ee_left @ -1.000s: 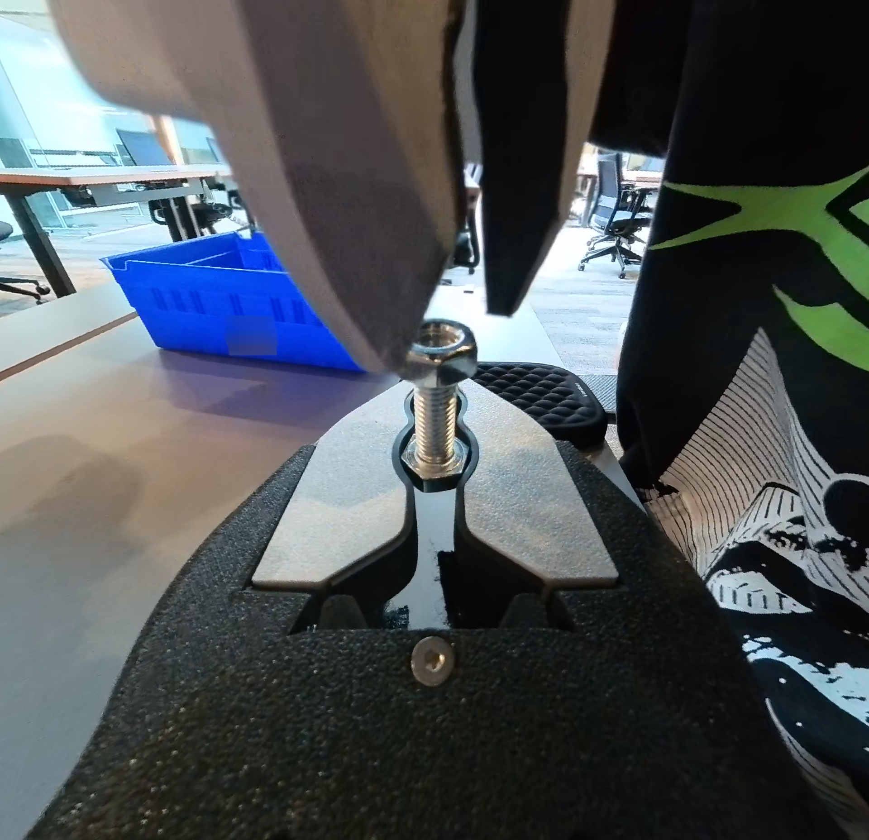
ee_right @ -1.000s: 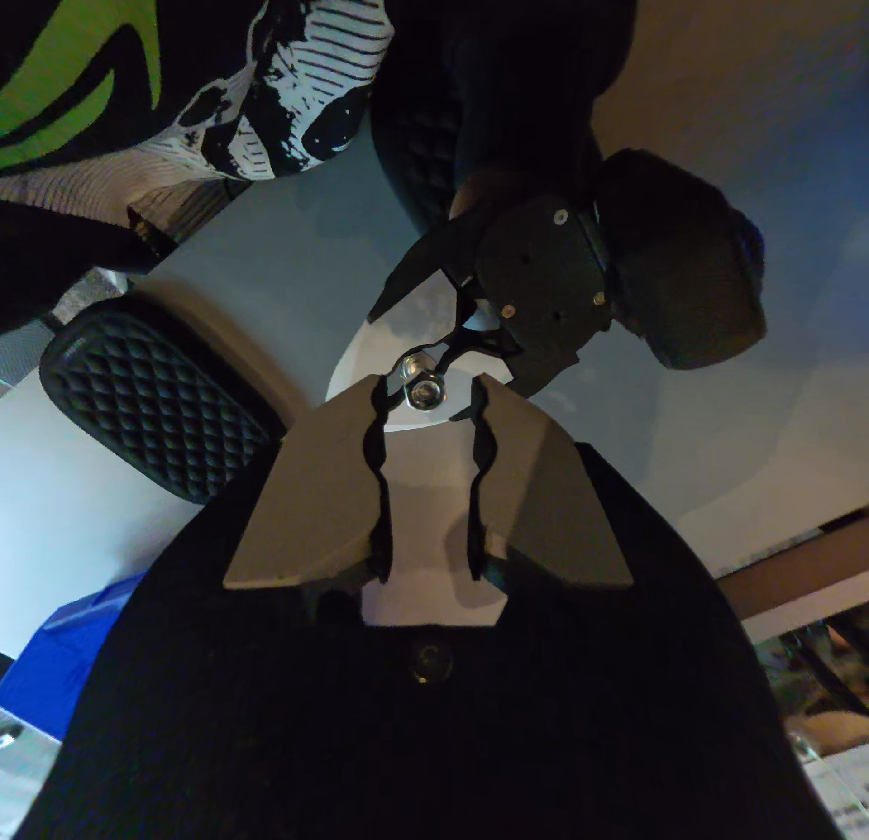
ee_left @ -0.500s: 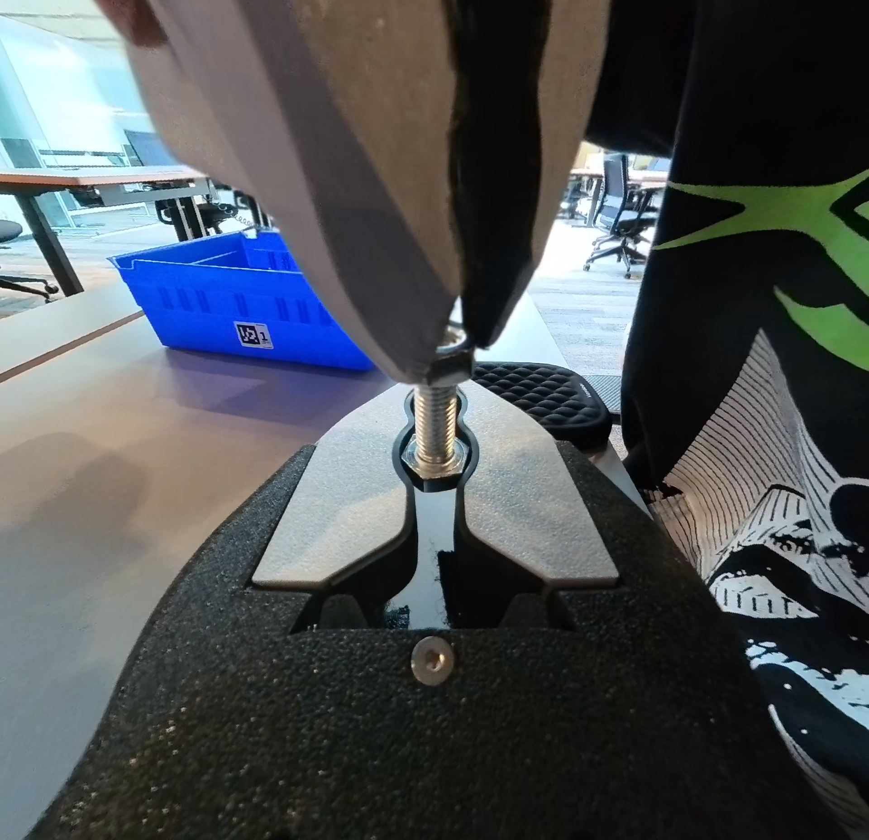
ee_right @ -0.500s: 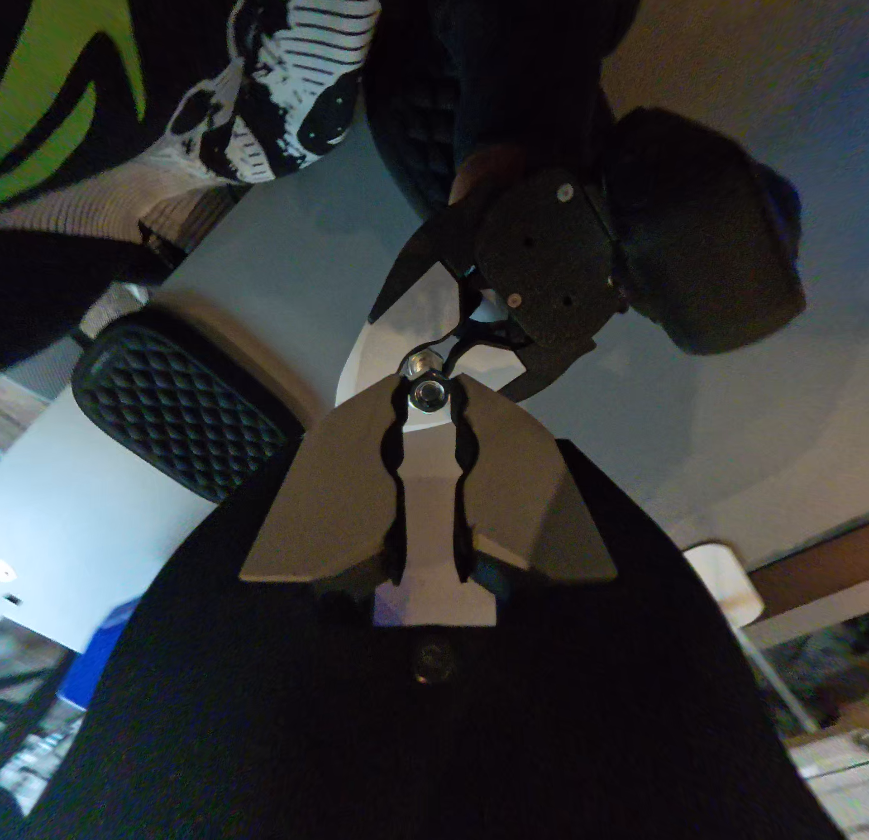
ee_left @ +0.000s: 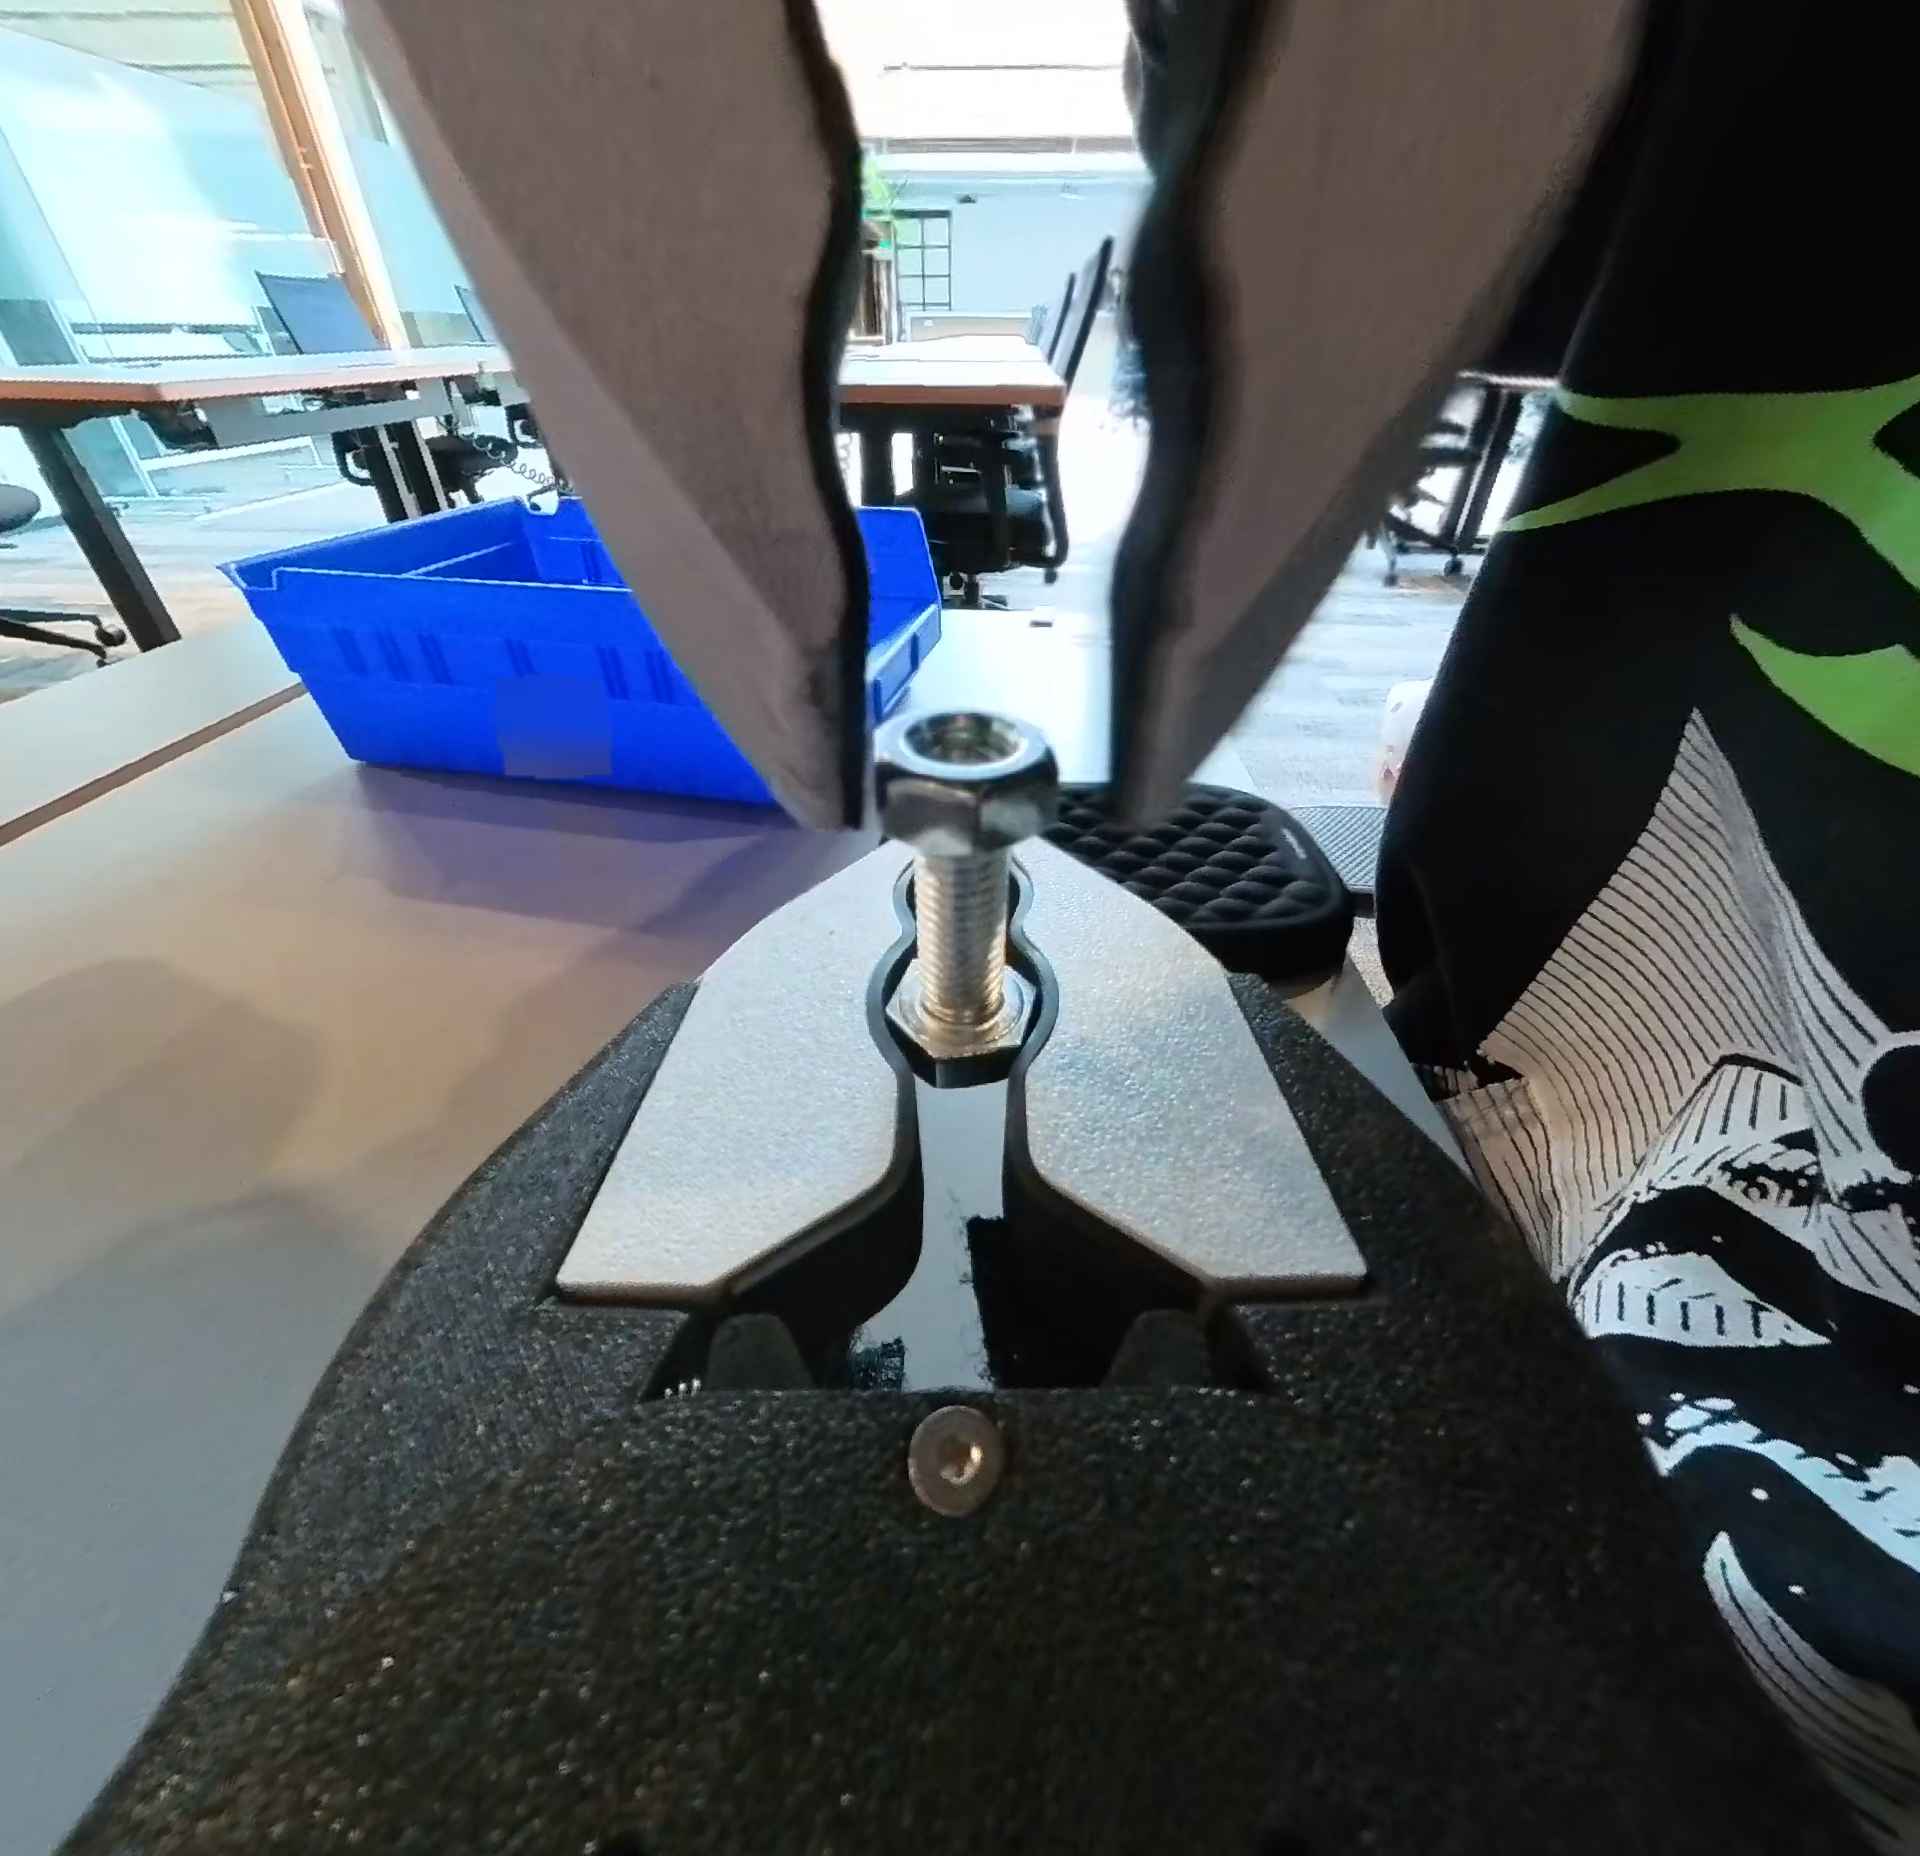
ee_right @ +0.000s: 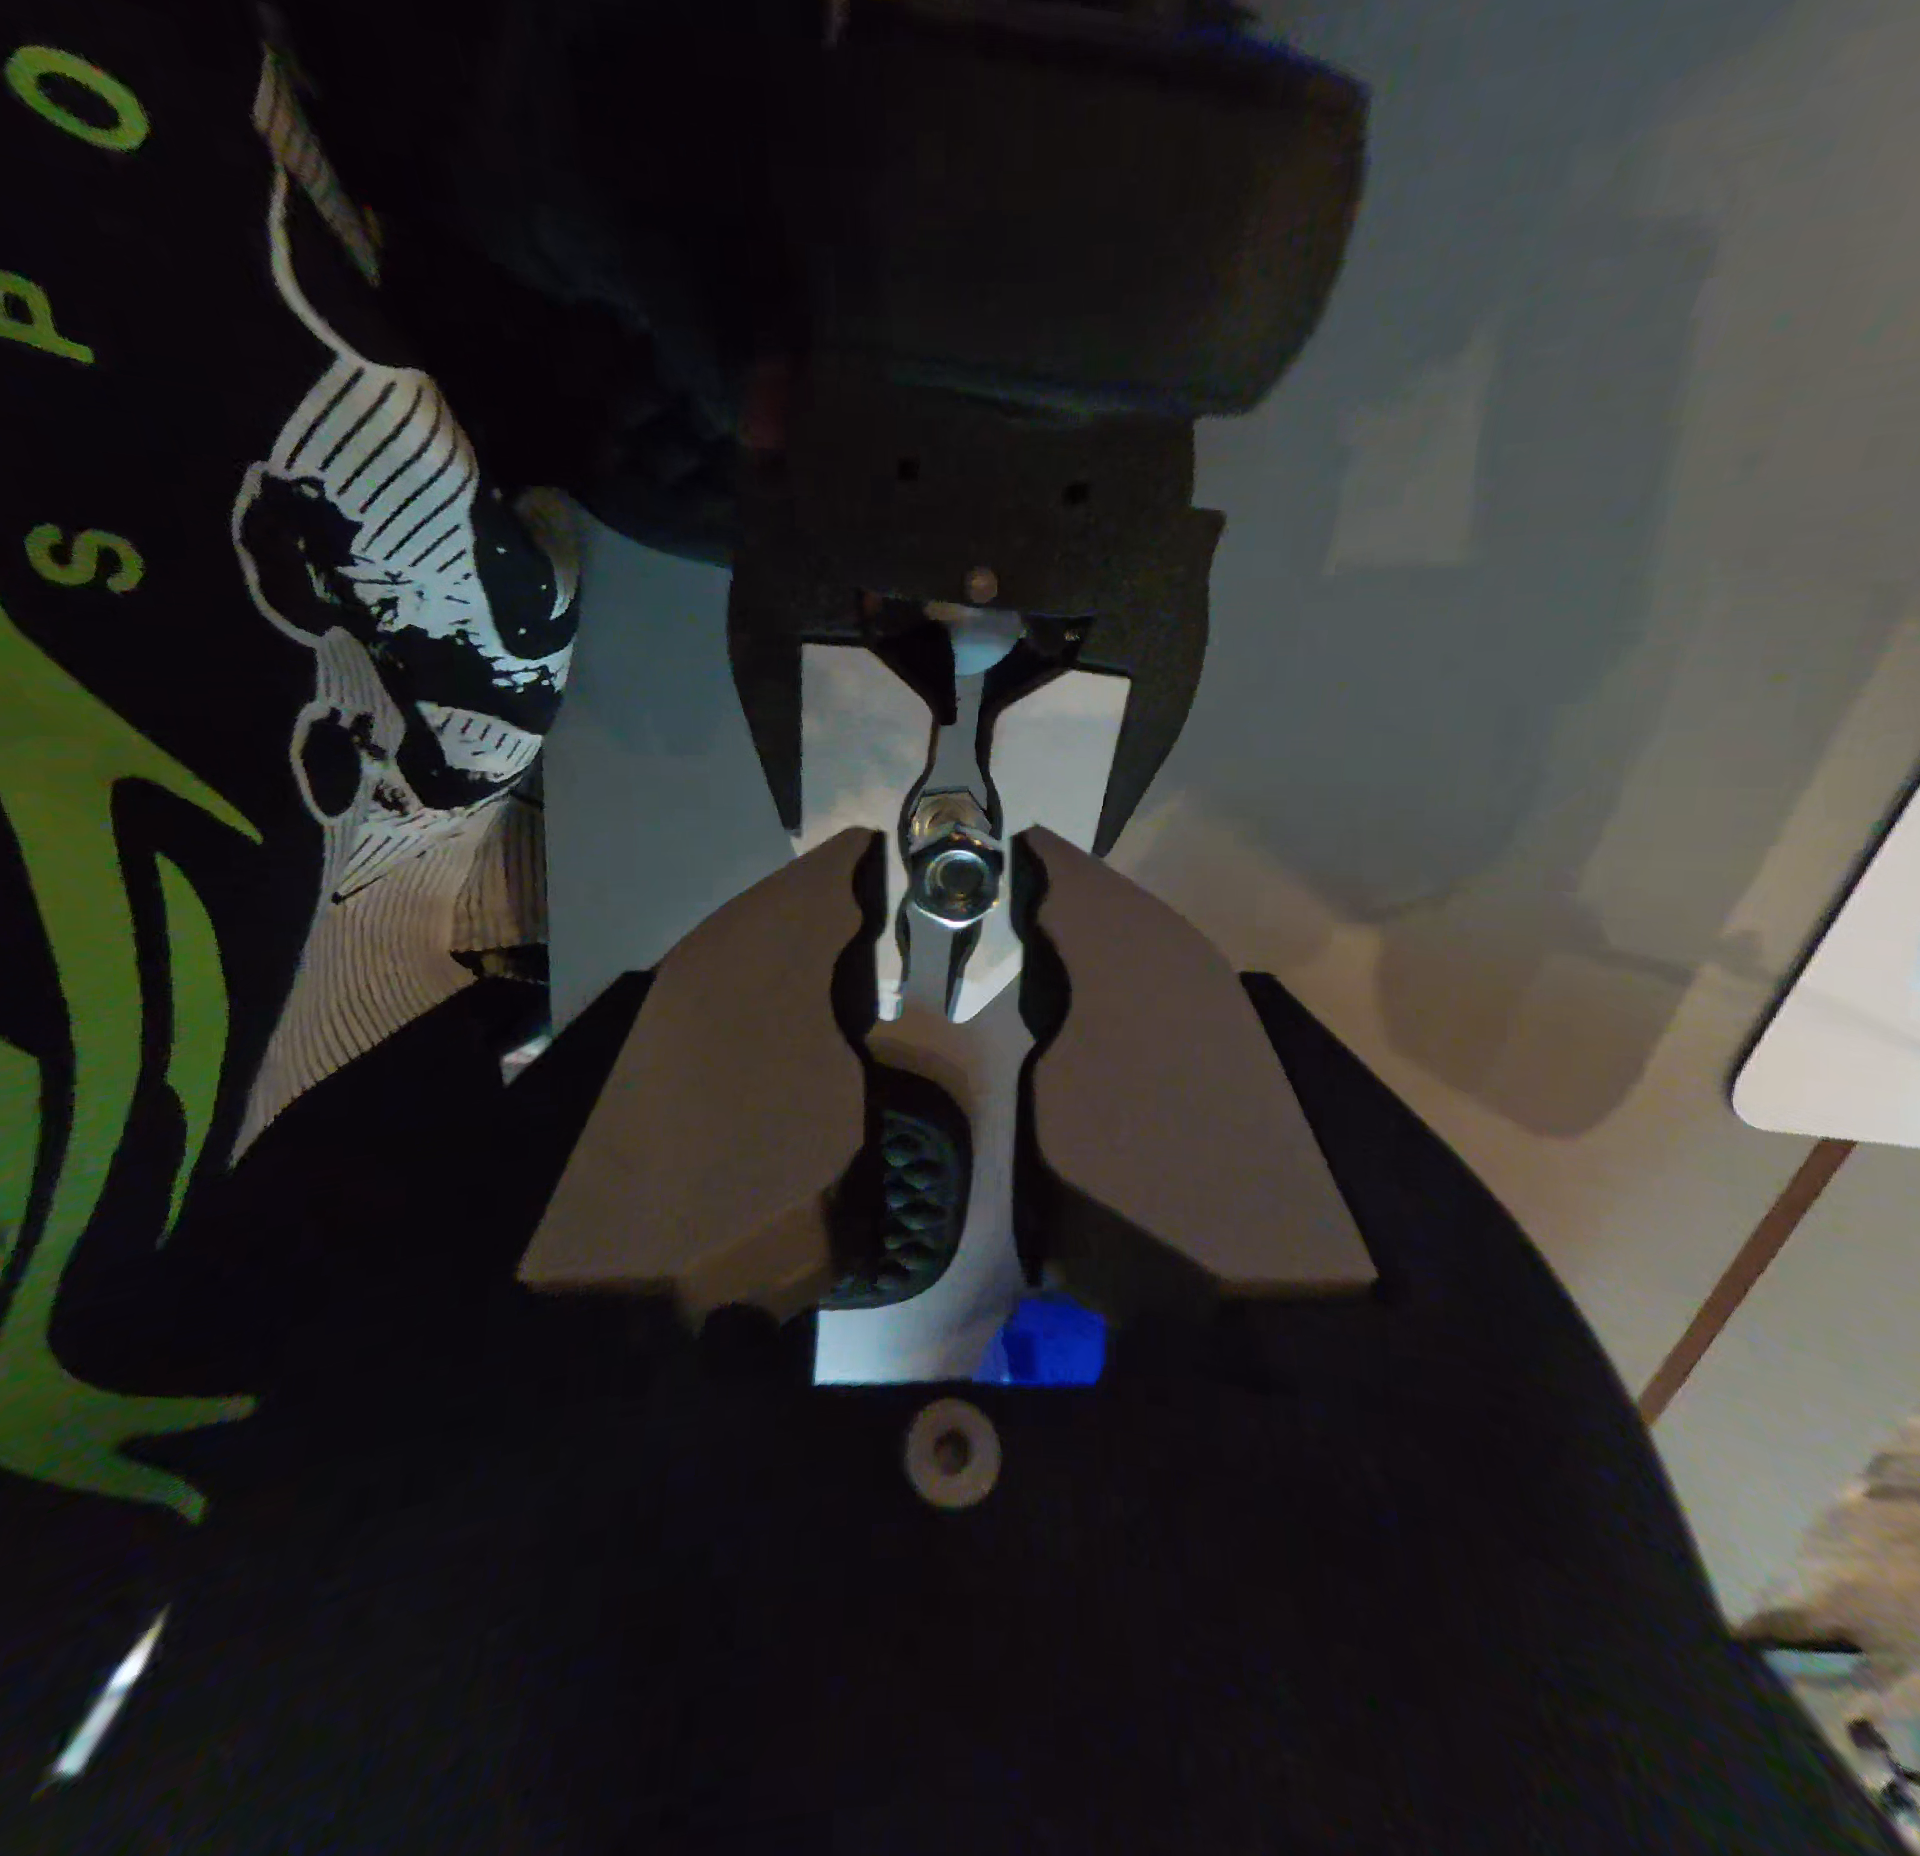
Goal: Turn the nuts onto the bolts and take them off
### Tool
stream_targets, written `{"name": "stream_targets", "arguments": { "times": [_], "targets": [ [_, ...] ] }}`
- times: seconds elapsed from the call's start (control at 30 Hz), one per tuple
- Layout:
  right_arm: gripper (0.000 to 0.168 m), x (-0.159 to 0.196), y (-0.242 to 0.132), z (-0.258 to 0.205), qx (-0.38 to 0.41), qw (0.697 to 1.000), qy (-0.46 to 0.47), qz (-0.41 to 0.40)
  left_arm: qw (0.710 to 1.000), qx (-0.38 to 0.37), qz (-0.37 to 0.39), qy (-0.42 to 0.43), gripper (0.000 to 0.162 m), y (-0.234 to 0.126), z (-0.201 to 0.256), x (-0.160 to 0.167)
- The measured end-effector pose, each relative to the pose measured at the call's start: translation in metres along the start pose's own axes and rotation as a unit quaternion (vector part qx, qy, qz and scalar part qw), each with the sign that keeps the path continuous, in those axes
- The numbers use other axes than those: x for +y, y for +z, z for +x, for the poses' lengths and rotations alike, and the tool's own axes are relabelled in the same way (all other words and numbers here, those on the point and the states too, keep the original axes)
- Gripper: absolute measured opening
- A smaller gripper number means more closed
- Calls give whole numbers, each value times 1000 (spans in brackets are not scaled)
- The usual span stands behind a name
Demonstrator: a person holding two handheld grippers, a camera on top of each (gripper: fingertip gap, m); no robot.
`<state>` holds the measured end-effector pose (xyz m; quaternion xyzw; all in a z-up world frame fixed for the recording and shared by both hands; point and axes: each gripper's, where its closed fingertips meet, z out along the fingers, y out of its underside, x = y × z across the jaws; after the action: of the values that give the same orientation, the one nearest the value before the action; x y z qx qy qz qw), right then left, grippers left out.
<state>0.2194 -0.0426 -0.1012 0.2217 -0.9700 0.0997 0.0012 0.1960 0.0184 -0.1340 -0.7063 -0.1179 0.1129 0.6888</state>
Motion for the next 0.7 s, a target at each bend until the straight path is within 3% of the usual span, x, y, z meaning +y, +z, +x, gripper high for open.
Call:
{"name": "stream_targets", "arguments": {
  "times": [0.17, 0.33, 0.7],
  "targets": [
    [28, -14, -16, 0, -20, 988, -150, 39, 1000, 2, 7, -5, 11, -2, -1, -2],
    [32, -5, -19, -7, -71, 931, -356, 30, 1000, 5, 9, -6, 11, -2, 0, -3],
    [17, -1, -3, 1, -110, 899, -424, -12, 1000, 8, 13, -9, 11, -3, 0, -3]
  ]
}}
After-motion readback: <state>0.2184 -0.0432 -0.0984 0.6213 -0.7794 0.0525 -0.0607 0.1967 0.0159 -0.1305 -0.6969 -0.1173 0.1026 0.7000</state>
